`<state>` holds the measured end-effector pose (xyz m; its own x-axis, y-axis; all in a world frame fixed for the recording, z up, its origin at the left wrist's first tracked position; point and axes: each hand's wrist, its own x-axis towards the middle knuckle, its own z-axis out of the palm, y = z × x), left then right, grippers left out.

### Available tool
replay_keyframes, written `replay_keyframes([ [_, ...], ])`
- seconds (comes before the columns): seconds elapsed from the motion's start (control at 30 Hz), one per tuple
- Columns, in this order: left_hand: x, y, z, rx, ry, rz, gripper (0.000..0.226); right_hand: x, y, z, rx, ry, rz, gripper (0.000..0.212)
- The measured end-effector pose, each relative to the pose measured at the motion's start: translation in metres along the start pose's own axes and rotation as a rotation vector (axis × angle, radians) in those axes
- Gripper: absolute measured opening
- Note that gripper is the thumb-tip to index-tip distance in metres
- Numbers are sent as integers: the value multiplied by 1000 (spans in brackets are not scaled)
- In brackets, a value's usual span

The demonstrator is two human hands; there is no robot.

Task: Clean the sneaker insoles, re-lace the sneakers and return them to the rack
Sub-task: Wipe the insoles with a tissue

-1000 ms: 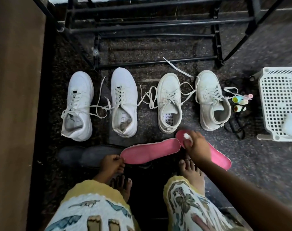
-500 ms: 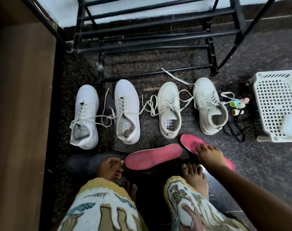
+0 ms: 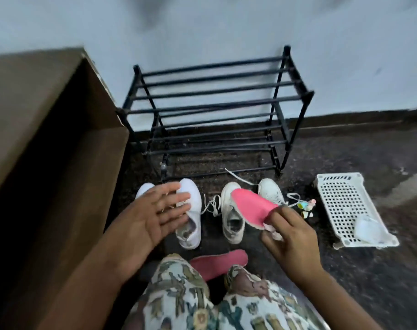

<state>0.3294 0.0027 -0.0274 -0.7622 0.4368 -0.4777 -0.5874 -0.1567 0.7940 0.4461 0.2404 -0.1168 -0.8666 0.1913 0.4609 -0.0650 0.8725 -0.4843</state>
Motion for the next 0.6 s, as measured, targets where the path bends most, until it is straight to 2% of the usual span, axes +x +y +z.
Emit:
replay_keyframes([
  [0.1, -73, 13, 68, -119, -30, 13, 44, 13, -55, -57, 69, 55, -179, 12],
  [0.2, -125, -3, 109, -370, -109, -103, 60, 7, -97, -103, 43, 104, -314, 14],
  [0.27, -149, -17, 120, -535, -192, -168, 60, -5, -113, -123, 10, 107, -386, 7],
  [0.4, -181, -41, 118, -684, -433, -36, 51, -32, -133, -151, 51, -27, -394, 15],
  [0.43, -183, -45, 115, -690, -445, -10, 49, -36, -137, -157, 59, -80, -384, 21],
  [0.53, -188, -57, 106, -752, -264, 42, 66, -50, -154, -174, 161, -182, -369, 41],
  [0.6, -195, -57, 103, -728, -246, 119, 68, -57, -175, -179, 271, -143, -350, 45],
])
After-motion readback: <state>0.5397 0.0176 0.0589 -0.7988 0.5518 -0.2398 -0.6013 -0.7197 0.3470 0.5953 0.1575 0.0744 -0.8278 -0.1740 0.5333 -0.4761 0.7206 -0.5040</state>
